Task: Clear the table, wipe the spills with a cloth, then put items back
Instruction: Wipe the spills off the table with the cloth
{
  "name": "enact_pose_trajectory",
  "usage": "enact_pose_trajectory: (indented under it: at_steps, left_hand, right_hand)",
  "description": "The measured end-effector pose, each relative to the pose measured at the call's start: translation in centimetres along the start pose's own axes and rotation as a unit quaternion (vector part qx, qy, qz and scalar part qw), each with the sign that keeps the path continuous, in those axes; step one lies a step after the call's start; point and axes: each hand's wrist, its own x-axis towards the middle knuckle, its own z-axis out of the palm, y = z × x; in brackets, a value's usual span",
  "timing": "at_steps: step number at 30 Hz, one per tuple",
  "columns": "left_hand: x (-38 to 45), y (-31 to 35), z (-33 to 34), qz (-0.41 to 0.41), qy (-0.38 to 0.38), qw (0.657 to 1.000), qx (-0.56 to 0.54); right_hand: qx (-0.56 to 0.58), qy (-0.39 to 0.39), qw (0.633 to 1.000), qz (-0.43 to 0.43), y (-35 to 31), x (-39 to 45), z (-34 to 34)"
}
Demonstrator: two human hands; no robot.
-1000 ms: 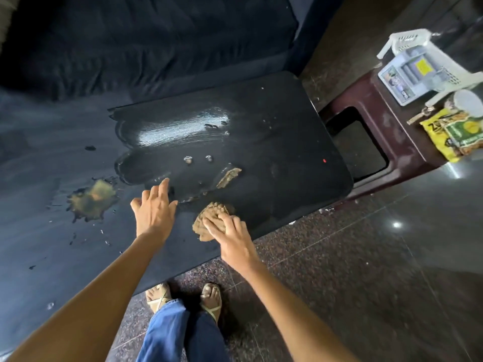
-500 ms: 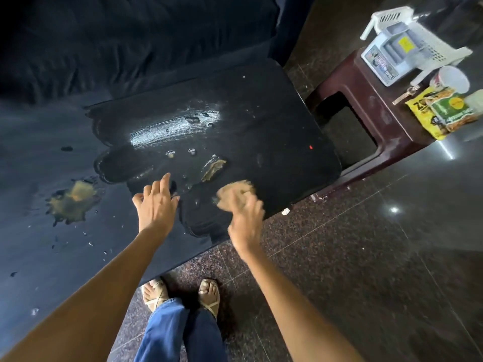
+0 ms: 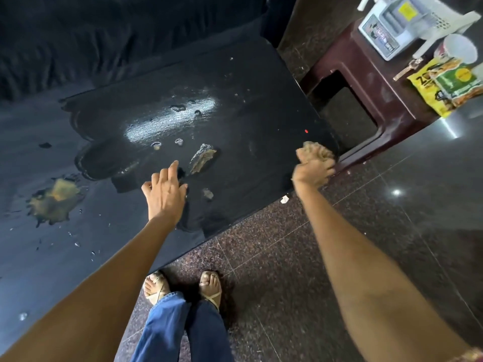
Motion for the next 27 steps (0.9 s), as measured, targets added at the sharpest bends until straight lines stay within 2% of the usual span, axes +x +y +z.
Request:
enact_pose_trajectory:
  at_steps: [1,2,4,5,7,8,9,10,11,13,14,16,18,19,20,22,23,25,27]
  left_hand:
    - [0.0,0.1,0.1,-0.004,-0.002,1.0,-0.003]
    - [-0.2,0.2,0.2,-0.009,-0.005,1.0,-0.007]
    - [-0.4,0.1,0.0,-0.011,-0.008,1.0,-0.012]
    - [-0.4,0.0,-0.1,-0.006,-0.008,1.0,-0.011]
    - [-0.3,-0.8,-0.5,-0.003,-0.007,1.0,-0.006]
    - [-0.3,-1.7,-0.9,-0.011,-0.007,1.0,-0.005]
    - [-0.4,-2.4,-1.3,-0.018,-0.005,1.0,-0.007]
    - [-0.4,-3.1,-1.4,-0.023,-0.003,1.0,-0.009]
    - [-0.6,-3.8,-1.7,-0.032,-0.001,0.999,-0.012]
    - [-1.1,-5.7,-2.1,-0.056,0.002,0.998,-0.02]
    - [-1.3,-6.7,-2.1,-0.065,0.002,0.998,-0.022]
    - [-1.8,-8.4,-2.1,-0.074,0.001,0.997,-0.024]
    - [-2.3,-10.0,-2.2,-0.073,0.013,0.997,-0.034]
    - [-2.6,-10.9,-2.4,-0.075,0.017,0.996,-0.04]
    - [-3.1,-12.3,-2.8,-0.081,0.019,0.995,-0.046]
    - [-3.7,-14.3,-3.3,-0.08,0.031,0.995,-0.041]
    - [-4.1,-15.3,-3.7,-0.083,0.034,0.995,-0.035]
    - [-4.6,-17.5,-4.6,-0.087,0.042,0.995,-0.029]
    - [-5.0,-19.4,-5.5,-0.096,0.046,0.994,-0.029]
  right_hand:
    - [0.007,0.007,1.0,-0.023,-1.1,-2.0,0.8]
    - [0.01,0.005,0.996,-0.093,-1.8,-4.7,1.7]
    - [0.006,-0.041,0.956,-0.291,-2.0,-10.4,3.2]
    - [-0.016,-0.068,0.915,-0.397,-1.5,-12.4,3.8]
    - [-0.057,-0.111,0.792,-0.597,-0.4,-12.9,4.1]
    - [-0.072,-0.116,0.734,-0.665,-0.1,-12.0,4.0]
    - [-0.082,-0.111,0.711,-0.69,0.2,-10.7,3.5]
    - [-0.084,-0.092,0.727,-0.676,0.6,-9.3,3.1]
    - [-0.073,-0.065,0.774,-0.625,0.8,-8.3,2.8]
    - [-0.05,-0.017,0.883,-0.466,0.3,-7.9,3.1]
    - [-0.042,0.001,0.923,-0.382,-0.5,-8.8,3.4]
    - [-0.031,0.008,0.973,-0.229,-2.9,-11.4,4.5]
    - [-0.014,-0.005,0.992,-0.123,-5.8,-14.9,5.7]
    - [-0.009,-0.009,0.992,-0.123,-7.0,-17.3,6.4]
    - [-0.001,-0.016,0.986,-0.167,-8.1,-20.6,7.3]
    - [-0.006,-0.052,0.947,-0.318,-8.9,-26.6,8.7]
    - [-0.035,-0.085,0.909,-0.407,-8.8,-29.1,9.1]
    - [-0.062,-0.138,0.808,-0.57,-8.5,-31.0,9.3]
    - [-0.06,-0.15,0.723,-0.672,-8.0,-28.9,8.9]
